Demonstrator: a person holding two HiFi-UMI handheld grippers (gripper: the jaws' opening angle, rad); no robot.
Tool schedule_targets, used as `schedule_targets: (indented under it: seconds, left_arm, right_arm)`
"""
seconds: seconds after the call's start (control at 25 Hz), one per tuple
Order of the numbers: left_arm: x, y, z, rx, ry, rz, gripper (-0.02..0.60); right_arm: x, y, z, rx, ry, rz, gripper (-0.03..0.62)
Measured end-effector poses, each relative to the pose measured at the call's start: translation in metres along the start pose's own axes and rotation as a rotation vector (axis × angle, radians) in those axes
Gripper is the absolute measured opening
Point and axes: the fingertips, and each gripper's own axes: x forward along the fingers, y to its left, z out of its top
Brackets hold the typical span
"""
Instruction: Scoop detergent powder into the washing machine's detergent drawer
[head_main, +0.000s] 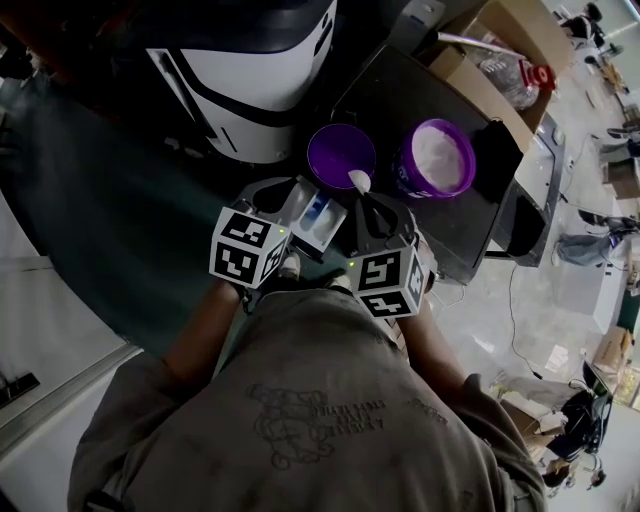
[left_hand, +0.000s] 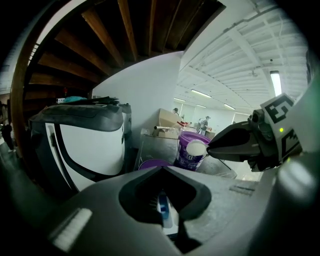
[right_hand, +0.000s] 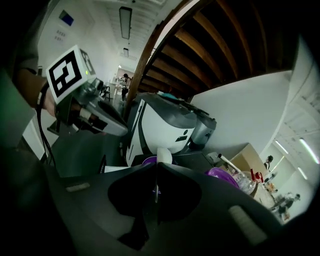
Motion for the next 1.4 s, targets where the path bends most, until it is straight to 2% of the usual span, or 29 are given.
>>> schedule_targets:
  seconds: [0.32,0.56,0.76,1.08,1.28,1.4]
  left_arm:
    - [0.012,-0.007,0.036,0.042,-0.038,-0.015,0.000]
    - [0.018,-0.027,0.084,0.100,-0.107,-0.066,0.000]
    - [0.032,-0.044,0.120,0.150,-0.159,-0.101,0.000]
    - [0.070,-0.079,0.146,0.206,-0.160,-0.169,0.000]
    - [0.088,-0.096,0.159,0.229,-0.160,-0.198,0.000]
    - [0.097,-0.104,0.165,0.241,-0.157,-0.208,0.000]
  right_arm:
    - [-0.028,-0.040,0.032,0.104,-0.122,-0.036,0.035]
    - [-0.043,-0.084,0.036,0.202,-0.178,-0.115,0.035]
    - [-0.047,-0.118,0.023,0.289,-0.194,-0.153,0.035]
    - [-0.059,-0.168,-0.005,0.381,-0.191,-0.220,0.035]
    - [-0.063,-0.187,-0.024,0.445,-0.190,-0.231,0.035]
    - [-0.066,-0.193,-0.035,0.523,-0.209,-0.218,0.035]
